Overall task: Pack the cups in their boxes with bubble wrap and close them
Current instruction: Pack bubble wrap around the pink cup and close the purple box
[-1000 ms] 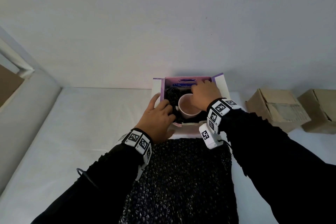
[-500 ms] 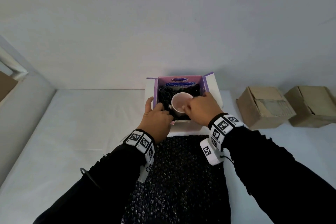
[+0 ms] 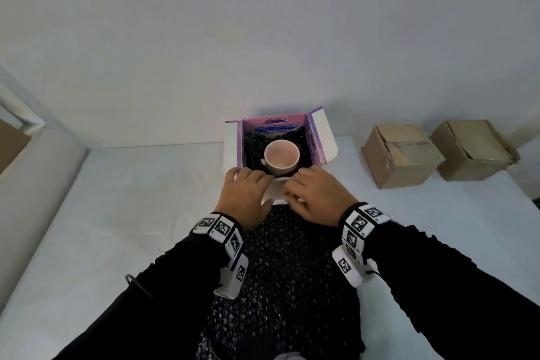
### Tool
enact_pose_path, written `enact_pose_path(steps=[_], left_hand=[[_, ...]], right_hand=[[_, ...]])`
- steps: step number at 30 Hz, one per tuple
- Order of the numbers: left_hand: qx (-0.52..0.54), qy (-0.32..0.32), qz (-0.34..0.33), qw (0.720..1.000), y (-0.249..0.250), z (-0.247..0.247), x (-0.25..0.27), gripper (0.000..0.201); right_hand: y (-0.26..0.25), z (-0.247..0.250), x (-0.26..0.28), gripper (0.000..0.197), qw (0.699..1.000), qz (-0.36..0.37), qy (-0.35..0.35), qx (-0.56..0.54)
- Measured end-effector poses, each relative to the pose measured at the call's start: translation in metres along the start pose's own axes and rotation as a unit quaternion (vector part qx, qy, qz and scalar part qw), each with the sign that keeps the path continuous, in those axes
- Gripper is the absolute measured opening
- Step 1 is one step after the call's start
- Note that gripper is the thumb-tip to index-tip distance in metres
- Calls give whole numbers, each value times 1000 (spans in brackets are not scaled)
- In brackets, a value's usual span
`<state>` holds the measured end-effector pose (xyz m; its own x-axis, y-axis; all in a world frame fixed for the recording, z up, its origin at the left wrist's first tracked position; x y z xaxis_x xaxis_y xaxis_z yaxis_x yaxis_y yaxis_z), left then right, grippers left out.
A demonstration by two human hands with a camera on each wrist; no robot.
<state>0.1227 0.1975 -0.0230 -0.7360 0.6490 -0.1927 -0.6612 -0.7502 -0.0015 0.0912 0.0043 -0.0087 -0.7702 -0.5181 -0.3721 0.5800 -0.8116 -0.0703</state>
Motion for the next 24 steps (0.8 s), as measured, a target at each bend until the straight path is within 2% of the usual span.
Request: enact_pose_path(steps=[3,5,7,9,11,13,16,19,22,24], left_hand=[[46,34,-16,998,9,1,18,32],[51,39,-29,998,16,1,30,22],[60,23,-35,997,24,-1,42,20],[77,-24,-33,996,32,-3,53,25],[83,-88,-22,992,40,-7,64,30],[72,-138,-7,988,44,-9,75,37],[40,-194,21,980,46,-8,85,52],[27,-201,54,978,44,-3,89,85],[22,-205,91,974,35,3,88,115],[16,-234,110,966,31,8,85,114]], right_hand=[[-16,-15,29,18,999,-9,-45,-25],[-22,-28,45,26,988,-93,-124,-4],[-25,-43,61,62,943,-223,-244,37],[-27,-52,73,97,895,-304,-323,39],[-31,-56,79,105,879,-327,-346,32],[-35,-53,82,95,882,-321,-343,39],[-42,-45,84,63,886,-293,-359,30],[-48,-35,81,33,901,-270,-335,-59],[-51,-18,74,23,900,-257,-287,-205],[-48,-7,69,27,909,-241,-245,-234]])
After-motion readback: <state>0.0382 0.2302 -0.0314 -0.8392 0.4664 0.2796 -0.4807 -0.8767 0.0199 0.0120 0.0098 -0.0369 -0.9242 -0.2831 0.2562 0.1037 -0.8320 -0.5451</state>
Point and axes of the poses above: each hand's wrist, its own x-axis away from the middle knuckle, its own z-axis out of the back of the hand, y = z × x, the point moved 1 cm from there along -x, towards the middle knuckle, and after that the axes turned 4 degrees about -z, right-handed, at the moved point
